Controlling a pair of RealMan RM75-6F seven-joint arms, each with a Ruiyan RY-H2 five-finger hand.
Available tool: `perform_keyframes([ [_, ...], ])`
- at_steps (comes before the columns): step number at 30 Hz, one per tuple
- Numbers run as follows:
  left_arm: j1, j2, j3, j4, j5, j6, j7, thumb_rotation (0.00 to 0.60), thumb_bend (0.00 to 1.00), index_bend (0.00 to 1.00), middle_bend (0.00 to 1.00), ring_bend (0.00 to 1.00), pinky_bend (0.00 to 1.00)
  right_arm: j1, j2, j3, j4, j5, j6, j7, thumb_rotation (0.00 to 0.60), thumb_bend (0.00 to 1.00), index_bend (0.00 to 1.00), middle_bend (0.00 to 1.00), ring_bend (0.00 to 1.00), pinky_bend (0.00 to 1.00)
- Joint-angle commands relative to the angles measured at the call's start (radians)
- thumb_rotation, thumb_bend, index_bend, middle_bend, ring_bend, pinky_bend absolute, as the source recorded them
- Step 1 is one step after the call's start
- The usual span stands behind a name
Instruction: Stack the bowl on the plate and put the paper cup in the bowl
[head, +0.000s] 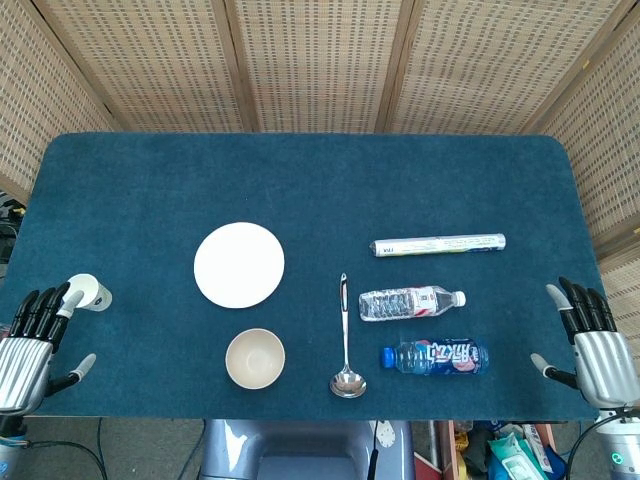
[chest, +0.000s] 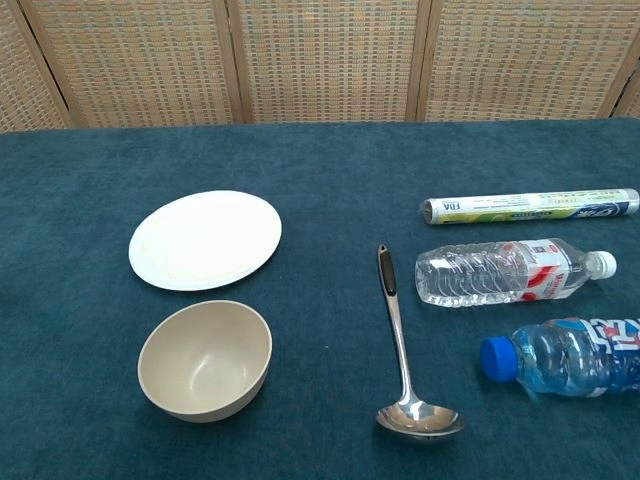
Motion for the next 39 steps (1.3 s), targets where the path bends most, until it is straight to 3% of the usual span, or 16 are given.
perform_keyframes([
  [1,-0.002,-0.001,0.002,0.000,0.002,-0.005,0.000,0.600,0.21,0.00,0.00,0.00,0.00,-0.001,0.000,0.001,0.002,0.003,0.000,0.002,0.600,0.14,0.01,0.00,0.00,0.00],
  [10,-0.042,-0.002,0.020,0.054,0.071,-0.034,-0.038,0.600,0.21,0.01,0.00,0.00,0.00,-0.003,0.004,0.004,0.000,0.009,0.001,0.010,0.600,0.14,0.01,0.00,0.00,0.00],
  [16,-0.088,0.000,0.029,0.080,0.163,-0.030,-0.072,0.600,0.21,0.07,0.00,0.00,0.00,-0.003,0.005,0.004,-0.002,0.009,0.000,0.012,0.600,0.14,0.01,0.00,0.00,0.00],
  [24,-0.153,0.023,0.053,0.043,0.233,-0.101,-0.073,0.600,0.21,0.16,0.00,0.00,0.00,-0.002,0.006,0.007,0.004,0.018,-0.003,0.024,0.600,0.14,0.01,0.00,0.00,0.00],
  [39,-0.253,-0.002,0.073,-0.012,0.232,-0.286,0.013,0.600,0.22,0.30,0.00,0.00,0.00,-0.002,0.005,0.011,0.008,0.026,-0.006,0.029,0.600,0.14,0.01,0.00,0.00,0.00],
])
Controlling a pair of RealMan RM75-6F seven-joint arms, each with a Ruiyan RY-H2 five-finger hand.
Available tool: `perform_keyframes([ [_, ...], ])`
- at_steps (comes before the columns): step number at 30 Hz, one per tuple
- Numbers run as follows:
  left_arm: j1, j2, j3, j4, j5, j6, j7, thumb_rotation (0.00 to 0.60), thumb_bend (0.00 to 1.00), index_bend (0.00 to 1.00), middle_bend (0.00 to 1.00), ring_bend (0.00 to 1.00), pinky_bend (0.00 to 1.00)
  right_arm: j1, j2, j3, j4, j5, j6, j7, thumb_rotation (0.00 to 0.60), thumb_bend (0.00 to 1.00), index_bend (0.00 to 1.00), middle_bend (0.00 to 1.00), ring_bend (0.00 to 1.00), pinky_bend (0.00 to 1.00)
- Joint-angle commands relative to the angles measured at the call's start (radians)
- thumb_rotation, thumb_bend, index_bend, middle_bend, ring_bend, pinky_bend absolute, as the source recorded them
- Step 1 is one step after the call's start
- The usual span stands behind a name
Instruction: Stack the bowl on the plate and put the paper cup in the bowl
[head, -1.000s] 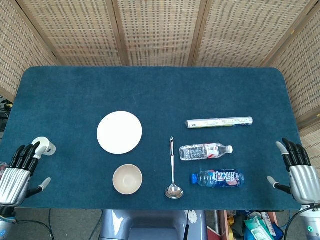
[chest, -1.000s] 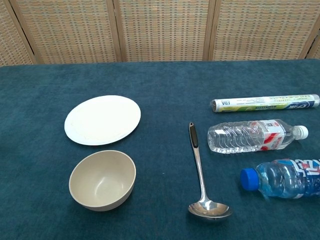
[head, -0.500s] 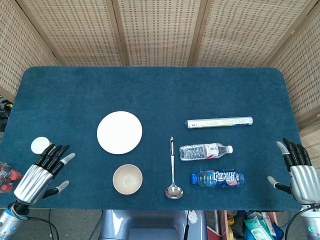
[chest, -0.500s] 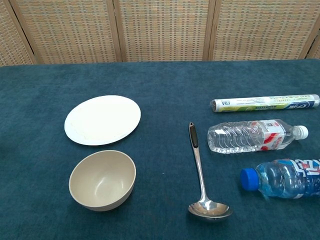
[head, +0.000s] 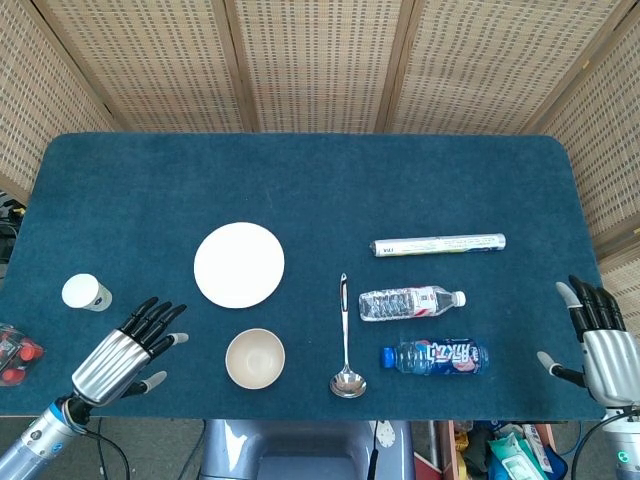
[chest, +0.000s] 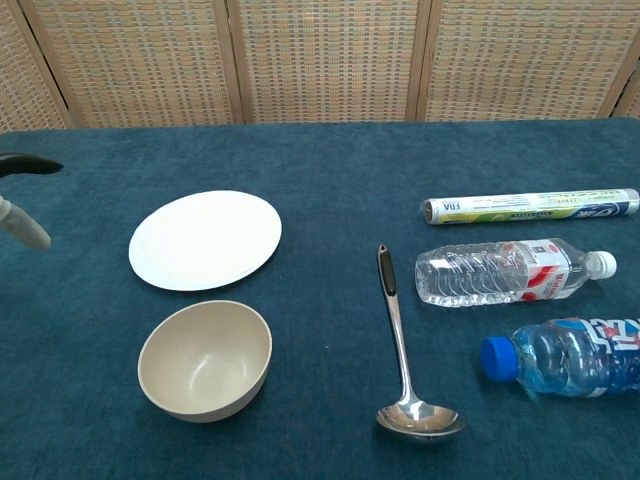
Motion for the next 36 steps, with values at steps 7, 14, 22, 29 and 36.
perform_keyframes([
  [7,-0.050,-0.061,-0.006,-0.010,-0.059,-0.115,0.071,0.600,0.23,0.31,0.00,0.00,0.00,0.002,-0.001,0.002,0.005,0.006,-0.006,0.006,0.600,0.14,0.01,0.00,0.00,0.00],
  [14,-0.073,-0.090,-0.008,-0.016,-0.083,-0.163,0.115,0.600,0.25,0.32,0.00,0.00,0.00,0.000,0.001,0.003,0.005,0.006,-0.003,0.010,0.600,0.14,0.01,0.00,0.00,0.00],
  [22,-0.106,-0.106,-0.014,-0.048,-0.107,-0.222,0.193,0.600,0.25,0.34,0.00,0.00,0.00,-0.001,0.003,0.005,0.005,0.009,-0.002,0.017,0.600,0.14,0.01,0.00,0.00,0.00],
  [29,-0.131,-0.137,-0.027,-0.065,-0.156,-0.275,0.243,0.600,0.26,0.36,0.00,0.00,0.00,-0.003,0.007,0.007,0.007,0.013,0.001,0.032,0.600,0.14,0.01,0.00,0.00,0.00],
  [36,-0.149,-0.173,-0.034,-0.058,-0.195,-0.307,0.279,0.600,0.26,0.38,0.00,0.00,0.00,-0.004,0.009,0.007,0.008,0.014,0.001,0.039,0.600,0.14,0.01,0.00,0.00,0.00],
])
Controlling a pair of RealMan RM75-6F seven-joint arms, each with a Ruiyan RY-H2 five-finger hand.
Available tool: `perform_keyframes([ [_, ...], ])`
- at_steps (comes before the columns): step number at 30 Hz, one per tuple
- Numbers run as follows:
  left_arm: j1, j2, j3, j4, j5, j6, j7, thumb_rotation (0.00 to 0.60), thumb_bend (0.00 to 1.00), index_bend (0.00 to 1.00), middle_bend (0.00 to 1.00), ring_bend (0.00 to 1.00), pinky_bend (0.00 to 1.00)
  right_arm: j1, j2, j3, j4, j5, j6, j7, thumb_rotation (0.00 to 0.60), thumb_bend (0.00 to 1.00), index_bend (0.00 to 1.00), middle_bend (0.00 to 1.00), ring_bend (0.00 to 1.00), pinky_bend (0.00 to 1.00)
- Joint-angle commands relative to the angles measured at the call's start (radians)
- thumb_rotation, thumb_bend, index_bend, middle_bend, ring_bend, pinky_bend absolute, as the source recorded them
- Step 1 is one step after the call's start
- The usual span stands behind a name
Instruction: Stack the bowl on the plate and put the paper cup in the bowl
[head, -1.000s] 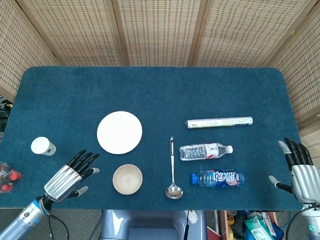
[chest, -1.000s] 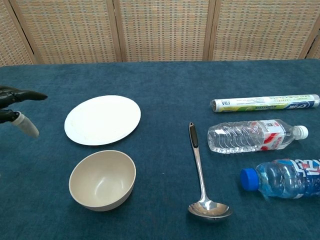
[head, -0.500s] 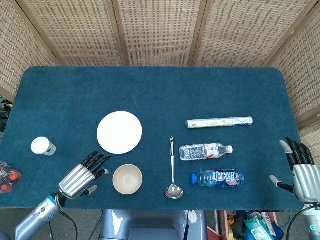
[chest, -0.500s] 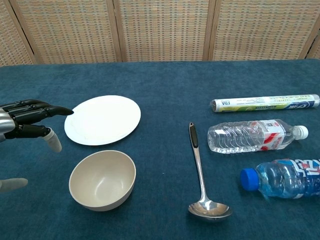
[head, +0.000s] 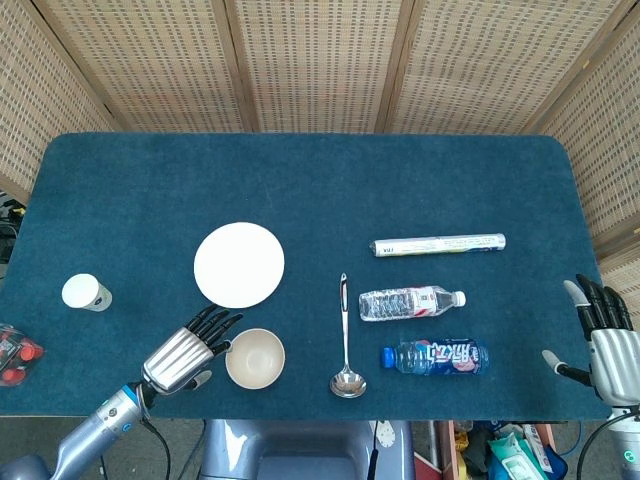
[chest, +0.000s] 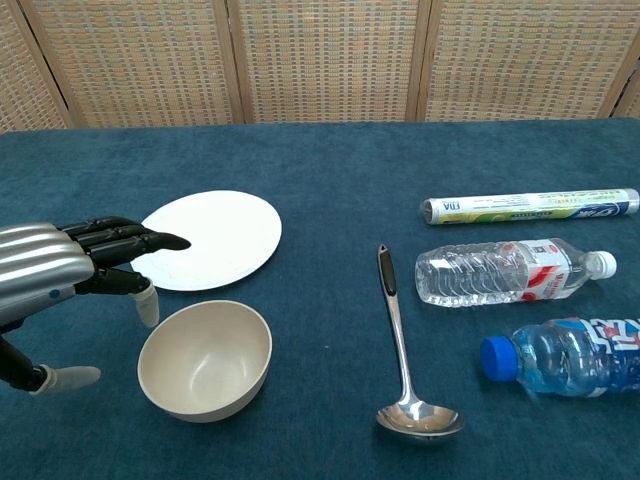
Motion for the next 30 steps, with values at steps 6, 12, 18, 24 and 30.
perform_keyframes([
  [6,-0.023,-0.036,-0.004,0.006,-0.041,-0.038,0.036,0.600,0.29,0.39,0.00,0.00,0.00,-0.001,0.003,0.002,0.002,0.004,0.000,0.012,0.600,0.14,0.01,0.00,0.00,0.00],
  [12,-0.036,-0.057,-0.004,0.007,-0.067,-0.056,0.070,0.600,0.31,0.40,0.00,0.00,0.00,-0.002,0.005,0.003,0.004,0.004,0.002,0.022,0.600,0.14,0.01,0.00,0.00,0.00],
  [18,-0.047,-0.077,-0.003,0.007,-0.092,-0.073,0.101,0.600,0.31,0.41,0.00,0.00,0.00,-0.004,0.007,0.004,0.006,0.005,0.004,0.032,0.600,0.14,0.01,0.00,0.00,0.00],
  [24,-0.054,-0.101,0.000,0.021,-0.117,-0.084,0.126,0.600,0.32,0.42,0.00,0.00,0.00,-0.005,0.009,0.006,0.009,0.010,0.002,0.043,0.600,0.14,0.01,0.00,0.00,0.00],
  [30,-0.062,-0.123,0.000,0.041,-0.139,-0.089,0.136,0.600,0.36,0.47,0.00,0.00,0.00,-0.004,0.010,0.006,0.011,0.010,0.001,0.047,0.600,0.14,0.01,0.00,0.00,0.00],
])
